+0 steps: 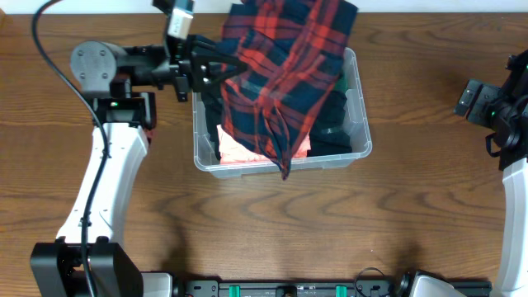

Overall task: Pack container
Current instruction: 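Carry the plaid shirt with the left gripper over the bin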

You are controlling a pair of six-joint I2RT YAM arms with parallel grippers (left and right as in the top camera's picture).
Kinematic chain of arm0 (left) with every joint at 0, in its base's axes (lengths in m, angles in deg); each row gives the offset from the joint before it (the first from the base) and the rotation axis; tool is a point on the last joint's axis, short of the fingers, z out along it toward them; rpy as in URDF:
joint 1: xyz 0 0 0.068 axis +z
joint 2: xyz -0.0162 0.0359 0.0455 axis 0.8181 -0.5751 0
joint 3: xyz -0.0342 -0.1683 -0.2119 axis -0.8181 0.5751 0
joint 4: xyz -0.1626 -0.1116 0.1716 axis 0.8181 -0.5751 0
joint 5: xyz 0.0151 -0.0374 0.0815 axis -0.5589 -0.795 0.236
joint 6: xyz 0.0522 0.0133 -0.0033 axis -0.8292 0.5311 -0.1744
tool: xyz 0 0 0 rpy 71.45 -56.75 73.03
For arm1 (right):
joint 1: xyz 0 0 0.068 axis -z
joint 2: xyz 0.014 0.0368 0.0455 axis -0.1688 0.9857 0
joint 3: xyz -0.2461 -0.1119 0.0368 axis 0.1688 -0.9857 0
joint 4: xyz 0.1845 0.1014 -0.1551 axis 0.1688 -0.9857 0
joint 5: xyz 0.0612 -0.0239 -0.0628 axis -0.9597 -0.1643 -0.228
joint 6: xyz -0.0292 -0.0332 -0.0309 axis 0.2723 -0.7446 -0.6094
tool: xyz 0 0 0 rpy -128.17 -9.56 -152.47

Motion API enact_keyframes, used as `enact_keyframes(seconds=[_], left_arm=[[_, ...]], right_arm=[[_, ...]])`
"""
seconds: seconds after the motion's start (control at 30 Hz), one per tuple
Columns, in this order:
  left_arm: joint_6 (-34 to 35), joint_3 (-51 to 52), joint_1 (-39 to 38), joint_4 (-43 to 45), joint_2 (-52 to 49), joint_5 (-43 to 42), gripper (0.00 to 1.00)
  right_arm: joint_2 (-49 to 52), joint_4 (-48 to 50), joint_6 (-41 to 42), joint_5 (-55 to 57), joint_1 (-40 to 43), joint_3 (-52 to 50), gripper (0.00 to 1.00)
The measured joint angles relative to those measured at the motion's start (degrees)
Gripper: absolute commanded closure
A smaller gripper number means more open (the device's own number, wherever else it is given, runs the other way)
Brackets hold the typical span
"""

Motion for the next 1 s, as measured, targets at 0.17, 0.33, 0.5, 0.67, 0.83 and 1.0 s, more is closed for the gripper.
enact_keyframes(seconds=[0.17,0.33,0.5,0.67,0.83,1.0], left_arm=[[-0.09,0.0,-3.5,0.0,0.0,-0.11,0.94],[-1.16,0.0,-5.99,0.02,0.0,-0.42,0.94],[-2.19,0.0,-6.97,0.0,0.0,2.75,0.94],[-2.95,-0.09,-6.97,-5.05,0.02,11.72,0.94],[-4.04,-0.61,-7.34,-22.47,0.04,27.43,0.94],[-2.78,-0.74,-11.19,-39.45,-0.02,55.25,0.95]], right_arm=[[0.0,0.0,0.0,0.0,0.0,0.0,0.01],[0.0,0.0,0.0,0.0,0.0,0.0,0.01],[0.0,0.0,0.0,0.0,0.0,0.0,0.01],[0.0,0.0,0.0,0.0,0.0,0.0,0.01],[0.0,0.02,0.0,0.0,0.0,0.0,0.01],[0.0,-0.04,0.0,0.02,0.0,0.0,0.01]])
